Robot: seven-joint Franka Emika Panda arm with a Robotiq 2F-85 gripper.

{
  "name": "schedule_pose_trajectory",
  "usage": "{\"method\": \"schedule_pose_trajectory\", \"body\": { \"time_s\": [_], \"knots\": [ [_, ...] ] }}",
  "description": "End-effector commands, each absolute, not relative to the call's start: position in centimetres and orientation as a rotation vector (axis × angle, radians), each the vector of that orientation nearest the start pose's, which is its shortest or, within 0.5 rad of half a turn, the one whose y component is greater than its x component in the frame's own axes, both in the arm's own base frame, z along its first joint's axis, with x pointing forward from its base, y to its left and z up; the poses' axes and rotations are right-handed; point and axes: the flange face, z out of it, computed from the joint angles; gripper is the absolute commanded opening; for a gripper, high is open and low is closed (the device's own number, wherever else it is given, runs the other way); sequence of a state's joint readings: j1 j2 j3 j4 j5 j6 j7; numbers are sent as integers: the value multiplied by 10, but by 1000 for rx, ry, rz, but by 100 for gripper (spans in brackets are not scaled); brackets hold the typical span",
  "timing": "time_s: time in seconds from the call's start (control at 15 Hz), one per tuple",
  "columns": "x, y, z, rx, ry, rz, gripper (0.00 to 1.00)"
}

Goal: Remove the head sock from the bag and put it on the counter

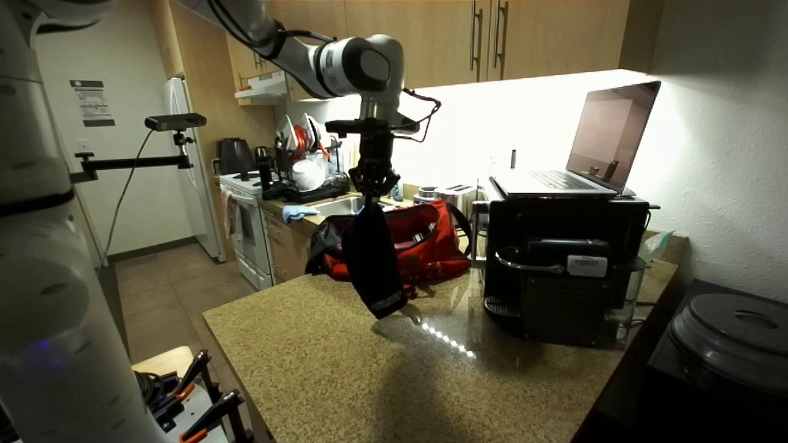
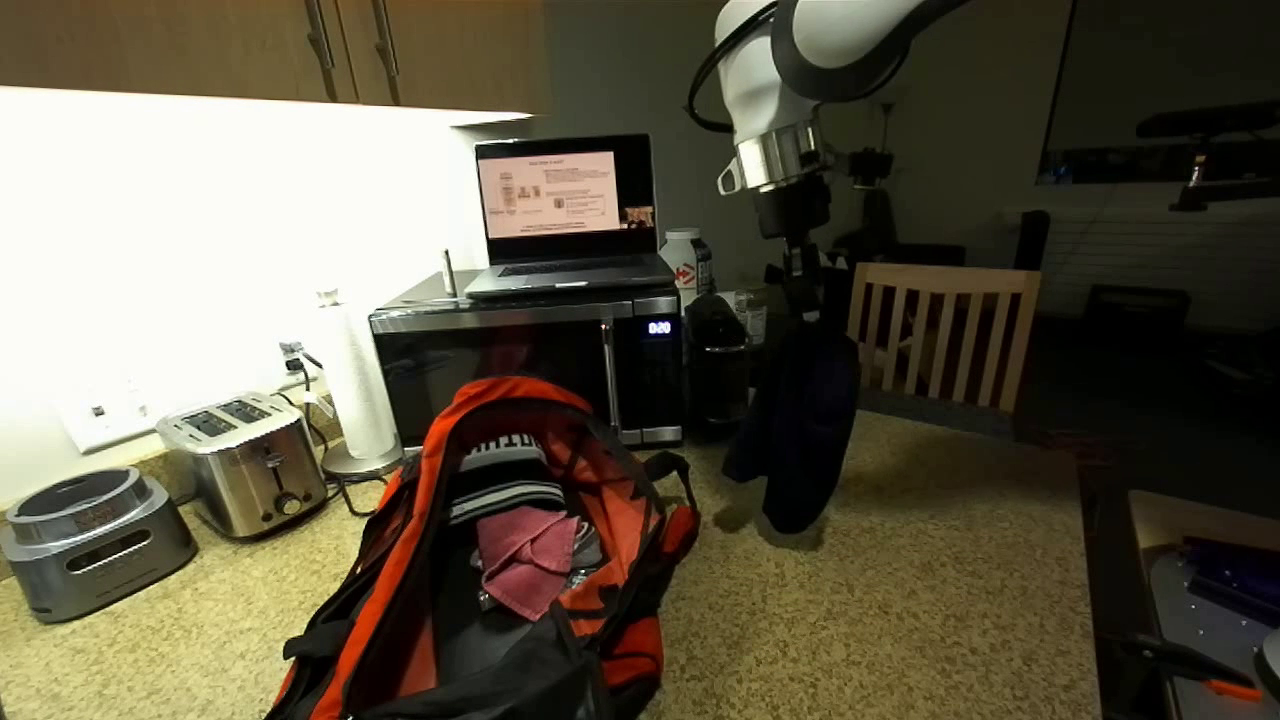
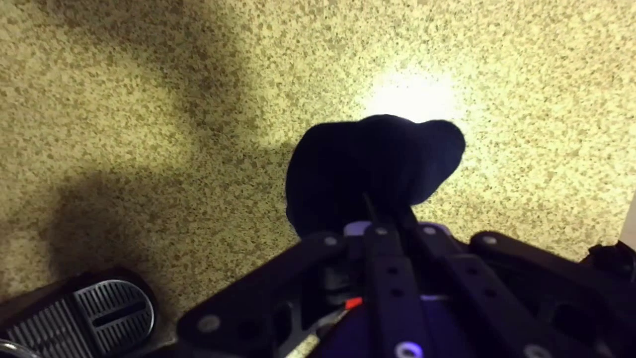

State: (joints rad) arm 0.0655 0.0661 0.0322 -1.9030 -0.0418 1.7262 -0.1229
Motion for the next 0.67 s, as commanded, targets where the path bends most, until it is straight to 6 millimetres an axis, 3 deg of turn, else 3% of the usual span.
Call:
{"method": "schedule_pose_trajectory", "body": {
  "time_s": [0.0, 0.27, 0.6],
  "knots": [
    [534, 20, 452, -3123, -177, 387, 4],
    [526, -8, 454, -3136, -37, 376, 4],
    [509, -29, 457, -3142, 82, 353, 4]
  ]
}}
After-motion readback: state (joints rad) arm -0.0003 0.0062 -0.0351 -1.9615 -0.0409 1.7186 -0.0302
